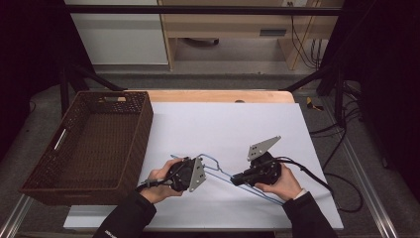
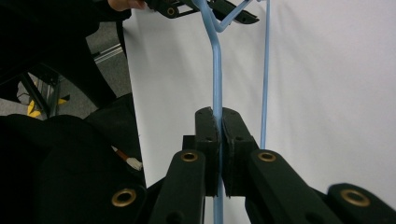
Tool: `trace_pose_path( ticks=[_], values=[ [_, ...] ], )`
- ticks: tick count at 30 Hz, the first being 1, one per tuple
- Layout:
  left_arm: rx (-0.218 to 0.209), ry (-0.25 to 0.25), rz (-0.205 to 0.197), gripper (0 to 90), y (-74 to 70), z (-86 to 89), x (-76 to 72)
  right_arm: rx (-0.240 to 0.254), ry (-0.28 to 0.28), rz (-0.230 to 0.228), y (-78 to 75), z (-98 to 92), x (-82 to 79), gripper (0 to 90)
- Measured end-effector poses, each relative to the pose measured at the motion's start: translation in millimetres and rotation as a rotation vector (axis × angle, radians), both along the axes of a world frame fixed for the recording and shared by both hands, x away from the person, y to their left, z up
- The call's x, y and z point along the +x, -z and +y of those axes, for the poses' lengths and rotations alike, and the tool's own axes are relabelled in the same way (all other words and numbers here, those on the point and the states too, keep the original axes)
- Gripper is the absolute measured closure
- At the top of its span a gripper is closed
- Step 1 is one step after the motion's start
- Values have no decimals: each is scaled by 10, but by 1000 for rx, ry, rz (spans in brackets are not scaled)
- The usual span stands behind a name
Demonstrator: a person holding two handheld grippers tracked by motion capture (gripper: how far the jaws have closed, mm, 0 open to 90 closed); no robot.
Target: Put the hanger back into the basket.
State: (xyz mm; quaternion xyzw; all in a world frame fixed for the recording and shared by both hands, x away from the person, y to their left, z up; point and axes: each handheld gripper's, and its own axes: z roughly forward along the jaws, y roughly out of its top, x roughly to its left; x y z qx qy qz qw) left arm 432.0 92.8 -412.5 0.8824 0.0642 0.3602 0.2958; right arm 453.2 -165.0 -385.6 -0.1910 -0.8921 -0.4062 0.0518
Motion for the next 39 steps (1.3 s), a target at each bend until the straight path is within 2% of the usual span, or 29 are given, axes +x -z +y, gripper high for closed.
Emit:
trace_pose_path(
  ticks=[6,9,16,18,25,28,29,31,33,34,38,39],
  values=[
    [37,6,-15,803,15,-11,-25,0,5,5,4,-1,10,875],
    [28,7,-13,814,23,-15,-30,0,12,6,1,-1,17,874],
    [90,9,-14,841,-2,-29,-43,-2,39,-11,-22,-21,34,871],
    [106,13,-7,849,-10,-34,-48,-7,48,-20,-29,-26,35,869],
    [111,22,14,866,-37,-42,-67,-12,66,-49,-38,-44,43,863],
    [143,23,18,869,-70,-49,-81,-13,69,-49,-47,-49,47,860],
    [132,23,26,870,-69,-55,-84,-14,70,-47,-49,-48,46,855],
    [138,23,33,871,-86,-63,-88,-13,67,-50,-47,-48,47,845],
    [159,25,31,871,-105,-71,-92,-9,68,-56,-43,-46,45,838],
    [151,21,35,871,-104,-79,-97,-12,69,-58,-45,-46,45,833],
    [173,9,37,872,-125,-97,-102,-9,81,-83,-61,-64,41,783],
    [161,3,41,872,-120,-104,-106,-6,86,-89,-67,-71,39,764]
  ],
)
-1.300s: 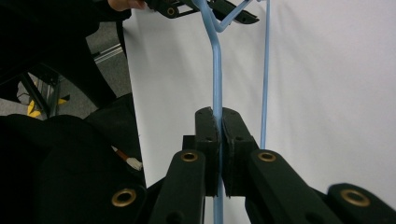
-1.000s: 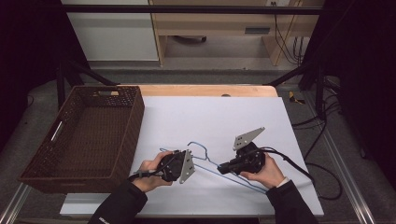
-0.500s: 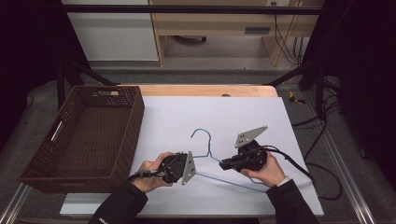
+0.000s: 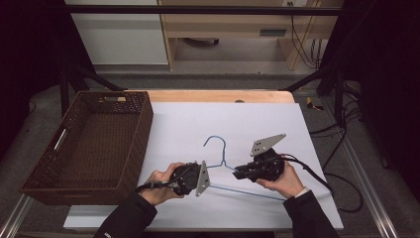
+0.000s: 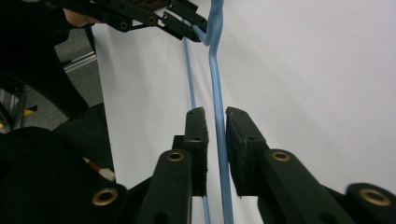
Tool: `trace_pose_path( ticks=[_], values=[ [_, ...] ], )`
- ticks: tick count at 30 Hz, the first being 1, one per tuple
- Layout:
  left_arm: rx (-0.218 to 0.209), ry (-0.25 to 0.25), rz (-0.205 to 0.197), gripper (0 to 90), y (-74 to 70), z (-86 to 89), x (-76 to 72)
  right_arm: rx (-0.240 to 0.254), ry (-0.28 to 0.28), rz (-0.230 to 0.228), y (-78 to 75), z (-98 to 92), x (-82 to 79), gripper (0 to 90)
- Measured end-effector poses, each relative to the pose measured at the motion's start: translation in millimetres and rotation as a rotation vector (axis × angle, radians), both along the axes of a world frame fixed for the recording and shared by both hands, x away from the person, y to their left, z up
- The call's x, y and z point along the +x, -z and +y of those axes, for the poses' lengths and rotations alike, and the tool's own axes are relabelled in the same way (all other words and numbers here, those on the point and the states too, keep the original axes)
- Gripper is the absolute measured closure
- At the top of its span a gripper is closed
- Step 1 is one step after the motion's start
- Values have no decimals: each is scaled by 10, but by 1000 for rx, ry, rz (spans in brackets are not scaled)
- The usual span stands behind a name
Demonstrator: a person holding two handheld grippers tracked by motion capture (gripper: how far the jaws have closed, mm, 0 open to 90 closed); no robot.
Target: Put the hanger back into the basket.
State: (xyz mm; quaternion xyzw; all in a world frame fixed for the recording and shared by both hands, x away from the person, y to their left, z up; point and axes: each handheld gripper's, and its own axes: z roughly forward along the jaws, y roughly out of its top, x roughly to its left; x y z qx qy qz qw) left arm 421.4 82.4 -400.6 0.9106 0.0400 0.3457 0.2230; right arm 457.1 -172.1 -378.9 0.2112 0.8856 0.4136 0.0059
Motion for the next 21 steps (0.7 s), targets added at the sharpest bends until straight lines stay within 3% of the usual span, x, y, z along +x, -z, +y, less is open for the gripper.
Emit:
trace_pose_path(
  ticks=[1,6,11,16,21],
  values=[
    [13,-4,2,873,-9,1,3,5,8,-15,-11,-14,-2,732],
    [-8,-57,40,873,-28,-11,12,35,88,-91,-84,-133,-18,607],
    [-11,-118,56,873,-89,2,47,83,177,-145,-142,-309,-32,482],
    [-7,-185,63,873,-132,16,90,97,251,-211,-141,-441,-55,349],
    [-5,-250,77,873,-165,35,151,126,333,-234,-108,-539,-61,222]
  ],
)
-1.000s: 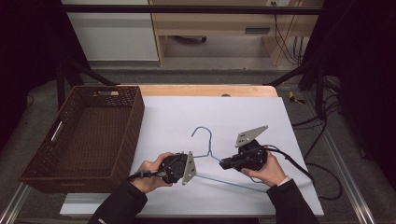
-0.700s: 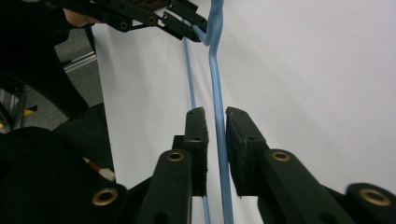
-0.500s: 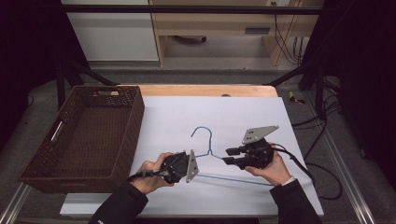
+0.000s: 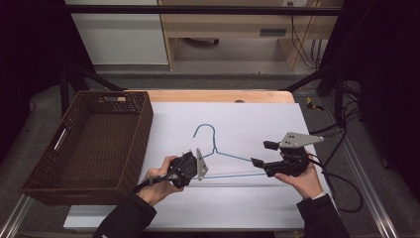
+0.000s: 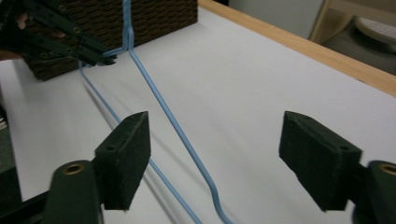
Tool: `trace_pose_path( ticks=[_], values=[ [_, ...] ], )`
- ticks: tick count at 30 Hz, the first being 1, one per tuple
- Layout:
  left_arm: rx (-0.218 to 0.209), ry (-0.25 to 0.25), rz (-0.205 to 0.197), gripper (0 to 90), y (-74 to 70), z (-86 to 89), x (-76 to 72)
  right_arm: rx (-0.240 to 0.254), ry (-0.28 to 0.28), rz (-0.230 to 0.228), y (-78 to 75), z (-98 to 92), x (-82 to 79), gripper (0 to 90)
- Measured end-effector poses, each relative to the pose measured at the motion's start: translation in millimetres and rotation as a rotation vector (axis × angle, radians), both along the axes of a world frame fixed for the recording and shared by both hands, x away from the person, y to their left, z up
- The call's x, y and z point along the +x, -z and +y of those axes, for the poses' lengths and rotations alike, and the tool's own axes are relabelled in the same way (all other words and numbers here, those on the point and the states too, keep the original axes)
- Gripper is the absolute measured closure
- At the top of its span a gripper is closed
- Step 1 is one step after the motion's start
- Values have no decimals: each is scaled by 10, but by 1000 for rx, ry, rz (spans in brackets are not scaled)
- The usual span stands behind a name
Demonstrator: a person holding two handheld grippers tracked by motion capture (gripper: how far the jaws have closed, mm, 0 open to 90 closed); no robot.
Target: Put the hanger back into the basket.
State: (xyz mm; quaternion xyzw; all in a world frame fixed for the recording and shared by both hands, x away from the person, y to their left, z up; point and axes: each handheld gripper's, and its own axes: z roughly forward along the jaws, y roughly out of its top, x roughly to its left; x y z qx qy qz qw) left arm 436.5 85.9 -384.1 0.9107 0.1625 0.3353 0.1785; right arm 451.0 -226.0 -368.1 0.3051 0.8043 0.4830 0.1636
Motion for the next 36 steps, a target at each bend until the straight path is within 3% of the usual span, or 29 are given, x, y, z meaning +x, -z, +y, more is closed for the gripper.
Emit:
trace_pose_path(
  ticks=[9,16,22,26,31,36],
  values=[
    [-26,-113,28,872,-148,2,142,16,104,-30,30,-160,-101,122],
    [-72,-172,50,873,-329,-15,240,36,132,-36,84,-272,-190,103],
    [-110,-196,72,872,-522,2,294,49,143,-12,166,-327,-219,96],
    [-151,-227,71,873,-670,78,320,35,150,3,226,-333,-228,90],
    [-158,-260,50,873,-831,203,336,33,158,5,281,-346,-225,87],
    [-184,-263,83,873,-941,348,369,15,165,12,316,-333,-233,84]
  ],
)
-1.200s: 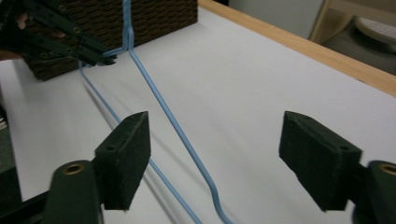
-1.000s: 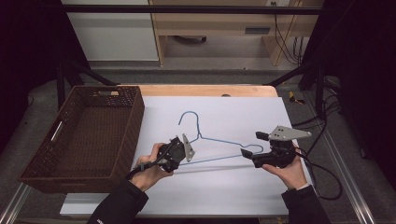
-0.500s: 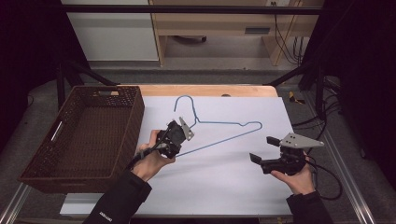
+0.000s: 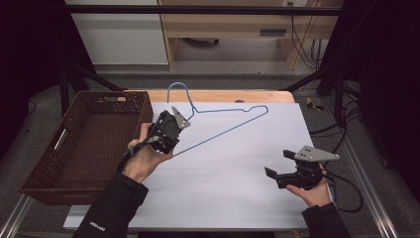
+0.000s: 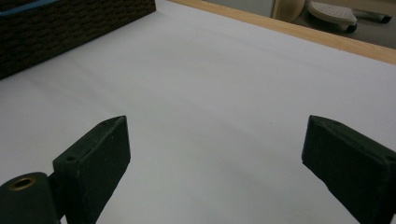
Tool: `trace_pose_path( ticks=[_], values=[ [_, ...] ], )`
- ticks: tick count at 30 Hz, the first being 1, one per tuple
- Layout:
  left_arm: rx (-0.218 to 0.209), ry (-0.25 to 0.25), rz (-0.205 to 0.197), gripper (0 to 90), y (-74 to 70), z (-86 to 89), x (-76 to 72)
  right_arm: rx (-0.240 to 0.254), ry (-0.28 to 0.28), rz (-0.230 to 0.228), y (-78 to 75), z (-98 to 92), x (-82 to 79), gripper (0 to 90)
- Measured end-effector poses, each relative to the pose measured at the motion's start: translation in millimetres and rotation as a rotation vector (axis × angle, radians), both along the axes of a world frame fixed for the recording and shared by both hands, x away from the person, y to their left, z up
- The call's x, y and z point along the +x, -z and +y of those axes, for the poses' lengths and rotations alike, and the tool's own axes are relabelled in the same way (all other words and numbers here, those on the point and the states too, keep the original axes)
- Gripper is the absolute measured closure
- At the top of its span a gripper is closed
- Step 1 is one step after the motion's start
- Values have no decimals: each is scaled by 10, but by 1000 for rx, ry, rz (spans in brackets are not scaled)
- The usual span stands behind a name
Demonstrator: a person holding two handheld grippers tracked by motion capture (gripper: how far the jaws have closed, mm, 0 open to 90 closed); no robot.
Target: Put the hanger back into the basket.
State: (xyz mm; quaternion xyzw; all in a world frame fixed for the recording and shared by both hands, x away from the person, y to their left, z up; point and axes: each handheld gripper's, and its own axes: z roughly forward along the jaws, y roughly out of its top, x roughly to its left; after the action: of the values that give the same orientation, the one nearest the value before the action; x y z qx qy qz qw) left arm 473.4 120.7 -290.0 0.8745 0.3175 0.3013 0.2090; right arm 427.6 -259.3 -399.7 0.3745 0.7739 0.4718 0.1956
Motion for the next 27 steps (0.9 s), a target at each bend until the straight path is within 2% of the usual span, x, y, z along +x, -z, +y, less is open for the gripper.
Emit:
trace_pose_path(
  ticks=[4,7,11,15,21,23,27],
  values=[
    [-10,-28,17,872,-79,130,44,3,-1,1,2,3,-3,82],
    [-12,-51,15,872,-133,232,61,4,-4,-1,2,-2,-7,81],
    [-41,-82,15,873,-197,393,84,10,1,-2,3,-13,-10,81],
    [-58,-121,-6,873,-248,542,86,8,2,-6,5,-19,-11,79],
    [-40,-185,-20,873,-352,795,87,14,3,-3,5,-23,-11,78],
    [-46,-193,-31,873,-381,893,93,11,4,-6,7,-24,-10,78],
    [-55,-246,-35,872,-411,1074,74,15,4,-7,4,-29,-10,76]
  ],
)
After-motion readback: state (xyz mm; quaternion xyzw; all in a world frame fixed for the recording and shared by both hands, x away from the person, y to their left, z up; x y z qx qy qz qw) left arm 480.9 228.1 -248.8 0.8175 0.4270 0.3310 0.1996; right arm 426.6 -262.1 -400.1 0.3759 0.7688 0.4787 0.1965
